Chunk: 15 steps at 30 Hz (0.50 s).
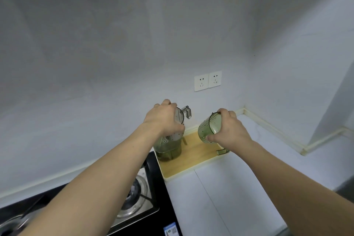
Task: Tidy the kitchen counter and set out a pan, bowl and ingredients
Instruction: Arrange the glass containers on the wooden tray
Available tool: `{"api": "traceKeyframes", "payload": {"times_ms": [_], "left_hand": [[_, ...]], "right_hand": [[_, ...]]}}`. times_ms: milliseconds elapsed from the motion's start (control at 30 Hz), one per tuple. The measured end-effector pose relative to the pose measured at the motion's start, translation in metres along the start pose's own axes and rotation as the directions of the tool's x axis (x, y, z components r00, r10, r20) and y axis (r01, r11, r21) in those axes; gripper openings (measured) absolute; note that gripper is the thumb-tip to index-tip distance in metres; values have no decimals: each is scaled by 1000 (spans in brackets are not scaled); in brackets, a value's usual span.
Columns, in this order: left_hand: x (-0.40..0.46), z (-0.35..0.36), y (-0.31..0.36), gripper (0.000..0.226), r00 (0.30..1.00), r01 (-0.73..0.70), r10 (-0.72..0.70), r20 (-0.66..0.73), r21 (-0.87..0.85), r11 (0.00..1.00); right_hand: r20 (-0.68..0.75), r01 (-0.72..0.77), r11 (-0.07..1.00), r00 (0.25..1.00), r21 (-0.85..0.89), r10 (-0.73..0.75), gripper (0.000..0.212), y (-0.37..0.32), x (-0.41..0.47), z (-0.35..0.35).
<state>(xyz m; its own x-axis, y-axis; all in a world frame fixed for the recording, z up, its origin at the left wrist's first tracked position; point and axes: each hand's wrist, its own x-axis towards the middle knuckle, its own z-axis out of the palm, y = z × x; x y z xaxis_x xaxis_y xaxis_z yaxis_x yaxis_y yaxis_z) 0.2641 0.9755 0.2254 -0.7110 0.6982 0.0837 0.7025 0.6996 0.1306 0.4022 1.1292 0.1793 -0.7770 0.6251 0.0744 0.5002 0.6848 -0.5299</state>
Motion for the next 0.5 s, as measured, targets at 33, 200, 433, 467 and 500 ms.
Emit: {"api": "traceKeyframes", "payload": {"times_ms": [33,200,433,467,500], "left_hand": [[8,1,2,73,1000,10,-10,7,-9,1000],[59,12,3,69,998,47,-44,43,-68,997],[149,59,-7,78,990,100,-81,120,-167,981],[164,70,-9,74,985,128,-103,138,-182,975],[176,79,-10,69,981,152,-123,153,-194,969]], "right_hand": [[6,14,1000,1000,10,-14,92,5,6,0],[78,25,996,996,82,-31,87,32,47,6],[161,110,976,984,-190,-79,80,69,107,47],[198,127,967,977,-222,-82,79,75,119,57],[227,145,958,970,-249,-87,79,80,128,66]]}}
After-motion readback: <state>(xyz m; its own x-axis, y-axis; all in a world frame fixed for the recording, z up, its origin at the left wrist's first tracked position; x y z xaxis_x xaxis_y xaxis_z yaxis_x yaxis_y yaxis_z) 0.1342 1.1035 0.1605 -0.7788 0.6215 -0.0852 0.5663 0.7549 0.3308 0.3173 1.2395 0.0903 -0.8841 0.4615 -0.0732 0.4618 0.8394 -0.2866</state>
